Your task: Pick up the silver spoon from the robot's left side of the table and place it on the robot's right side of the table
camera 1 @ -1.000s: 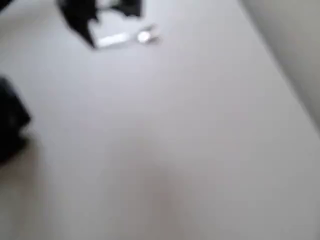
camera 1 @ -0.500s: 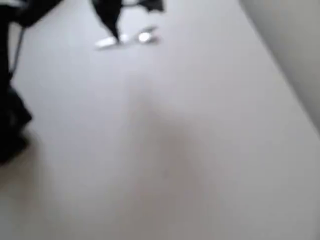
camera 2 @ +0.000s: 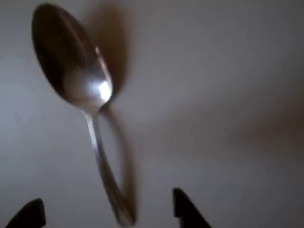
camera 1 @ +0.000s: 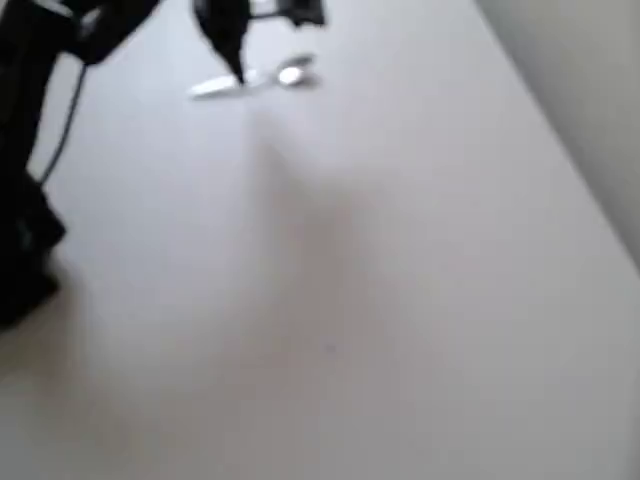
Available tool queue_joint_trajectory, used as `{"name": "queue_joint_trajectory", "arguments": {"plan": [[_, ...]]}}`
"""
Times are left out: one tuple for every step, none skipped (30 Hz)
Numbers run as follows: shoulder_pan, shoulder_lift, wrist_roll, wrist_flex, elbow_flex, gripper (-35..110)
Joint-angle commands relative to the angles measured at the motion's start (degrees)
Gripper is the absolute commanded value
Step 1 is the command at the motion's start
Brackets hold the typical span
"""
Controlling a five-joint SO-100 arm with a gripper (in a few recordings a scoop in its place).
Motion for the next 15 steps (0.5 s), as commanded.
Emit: {"name": "queue_joint_trajectory", "arguments": {"plan": [[-1.05, -1.93, 0.88, 0.00, -7.73, 33], [-1.14, -2.29, 0.88, -0.35, -7.73, 33], [-1.14, -2.64, 0.88, -0.53, -7.73, 33], [-1.14, -2.99, 0.88, -0.79, -7.82, 33], [-1.14, -3.43, 0.79, -0.97, -7.82, 33], [-1.14, -3.87, 0.70, -1.23, -7.91, 33], [-1.14, -4.22, 0.70, -1.49, -7.91, 33], [-1.05, -4.48, 0.70, -1.67, -7.91, 33], [-0.97, -4.83, 0.70, -1.85, -7.91, 33], [-0.97, -5.19, 0.70, -2.02, -7.91, 32], [-0.97, -5.54, 0.70, -2.11, -8.09, 32], [-0.97, -6.06, 0.70, -2.11, -8.53, 31], [-0.97, -6.50, 0.70, -2.11, -8.88, 30], [-0.97, -6.77, 0.70, -2.11, -8.96, 30], [-0.97, -7.21, 0.70, -2.11, -9.32, 29]]}}
